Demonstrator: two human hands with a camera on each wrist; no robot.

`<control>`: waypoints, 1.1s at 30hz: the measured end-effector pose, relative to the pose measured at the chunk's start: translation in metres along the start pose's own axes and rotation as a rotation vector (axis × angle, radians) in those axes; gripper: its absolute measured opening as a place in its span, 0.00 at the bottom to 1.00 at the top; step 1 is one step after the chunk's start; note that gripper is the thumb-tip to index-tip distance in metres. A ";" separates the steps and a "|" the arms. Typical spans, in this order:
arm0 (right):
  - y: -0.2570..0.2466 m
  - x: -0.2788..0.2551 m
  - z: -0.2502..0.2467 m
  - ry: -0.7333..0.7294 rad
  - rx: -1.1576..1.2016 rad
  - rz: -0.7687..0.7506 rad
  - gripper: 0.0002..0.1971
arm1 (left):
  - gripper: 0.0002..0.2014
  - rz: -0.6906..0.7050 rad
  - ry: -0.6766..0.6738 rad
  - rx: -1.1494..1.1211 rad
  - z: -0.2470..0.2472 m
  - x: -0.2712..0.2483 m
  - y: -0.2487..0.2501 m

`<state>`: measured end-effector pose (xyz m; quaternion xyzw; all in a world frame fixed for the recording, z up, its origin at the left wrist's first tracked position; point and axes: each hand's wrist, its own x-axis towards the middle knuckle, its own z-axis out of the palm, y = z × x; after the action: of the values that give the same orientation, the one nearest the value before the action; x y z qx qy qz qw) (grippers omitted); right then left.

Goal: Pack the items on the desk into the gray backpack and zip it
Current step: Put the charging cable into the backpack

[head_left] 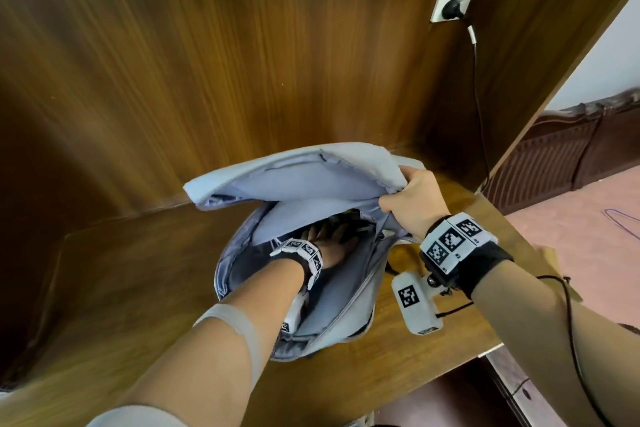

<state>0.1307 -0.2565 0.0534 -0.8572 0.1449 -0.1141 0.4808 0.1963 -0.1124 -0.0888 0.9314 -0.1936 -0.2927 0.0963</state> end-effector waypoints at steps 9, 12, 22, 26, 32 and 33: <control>0.003 0.004 0.007 0.017 0.048 0.058 0.17 | 0.28 0.043 -0.081 -0.490 -0.014 -0.016 -0.008; 0.009 0.004 0.004 0.028 0.086 0.123 0.18 | 0.20 0.150 -0.092 -0.554 -0.019 -0.026 -0.017; 0.000 -0.001 0.010 0.033 0.135 0.099 0.20 | 0.28 0.150 0.021 0.317 -0.006 -0.021 -0.046; 0.003 0.000 0.013 0.045 0.080 0.110 0.18 | 0.23 0.128 0.189 0.215 -0.017 -0.013 -0.036; -0.002 0.004 0.019 0.011 0.024 0.050 0.19 | 0.37 0.153 0.259 0.216 -0.021 0.018 -0.011; -0.002 0.005 0.018 0.012 0.019 0.045 0.20 | 0.45 0.143 0.266 0.226 -0.018 0.024 -0.016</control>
<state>0.1417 -0.2429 0.0456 -0.8485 0.1659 -0.1100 0.4904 0.2299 -0.1071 -0.0911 0.9506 -0.2767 -0.1358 0.0362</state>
